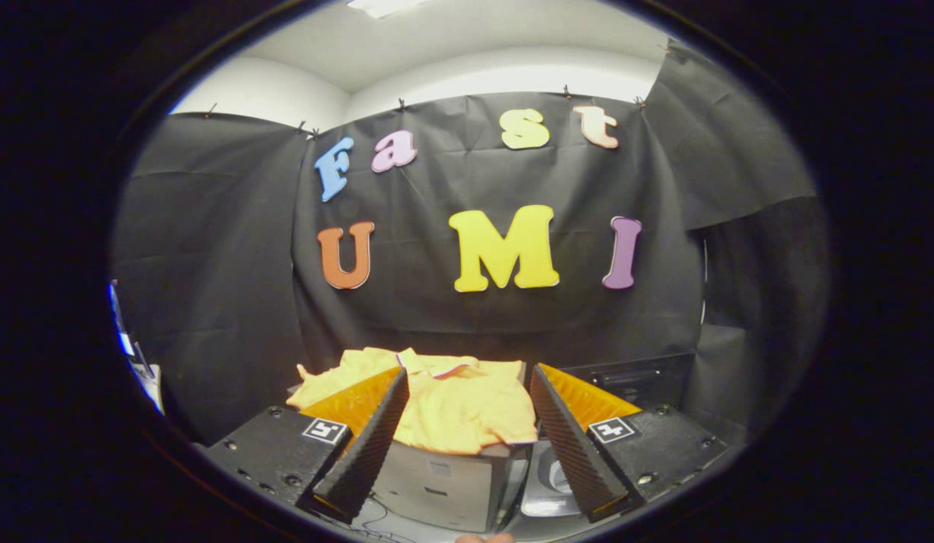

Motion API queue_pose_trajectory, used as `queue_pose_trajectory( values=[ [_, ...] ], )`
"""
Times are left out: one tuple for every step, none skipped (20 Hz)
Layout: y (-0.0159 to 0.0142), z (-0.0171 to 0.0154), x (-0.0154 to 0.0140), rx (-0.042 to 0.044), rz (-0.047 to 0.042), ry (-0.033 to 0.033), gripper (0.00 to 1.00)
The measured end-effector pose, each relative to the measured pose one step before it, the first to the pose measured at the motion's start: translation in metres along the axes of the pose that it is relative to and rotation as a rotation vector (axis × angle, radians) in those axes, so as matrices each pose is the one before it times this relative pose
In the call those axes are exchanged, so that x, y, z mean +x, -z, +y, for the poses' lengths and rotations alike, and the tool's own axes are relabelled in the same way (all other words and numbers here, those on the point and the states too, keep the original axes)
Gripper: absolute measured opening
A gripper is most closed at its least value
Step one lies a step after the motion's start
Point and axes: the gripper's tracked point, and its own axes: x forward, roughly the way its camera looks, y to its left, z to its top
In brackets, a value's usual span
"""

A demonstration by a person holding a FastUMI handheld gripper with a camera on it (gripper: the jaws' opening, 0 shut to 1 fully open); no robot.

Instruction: Put the clothes into the washing machine and then close the washing machine lid.

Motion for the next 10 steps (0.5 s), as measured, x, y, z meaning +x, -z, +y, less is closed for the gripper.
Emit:
queue_pose_trajectory(
  values=[
    [0.00079, 0.01123, 0.01914, 0.00820, 0.01798, -0.01187, 1.00],
    [0.00291, 0.01112, 0.01932, 0.00502, 0.02685, -0.01250, 1.00],
    [0.00377, 0.00890, 0.01684, 0.00379, 0.02843, -0.00946, 1.00],
    [0.00413, 0.00860, 0.01614, 0.00276, 0.02525, -0.01065, 1.00],
    [0.00288, 0.00962, 0.01467, -0.00194, 0.02461, -0.00994, 1.00],
    [0.00489, 0.00587, 0.01440, -0.00974, 0.02874, -0.00137, 1.00],
    [0.00652, 0.00608, 0.01391, -0.01465, 0.03010, 0.00067, 1.00],
    [0.00624, 0.00536, 0.01334, -0.01781, 0.03521, 0.00695, 1.00],
    [0.00439, 0.00468, 0.01093, -0.01908, 0.02435, 0.00171, 1.00],
    [0.00486, 0.00320, 0.01006, -0.01881, 0.02661, 0.01240, 1.00]
  ],
)
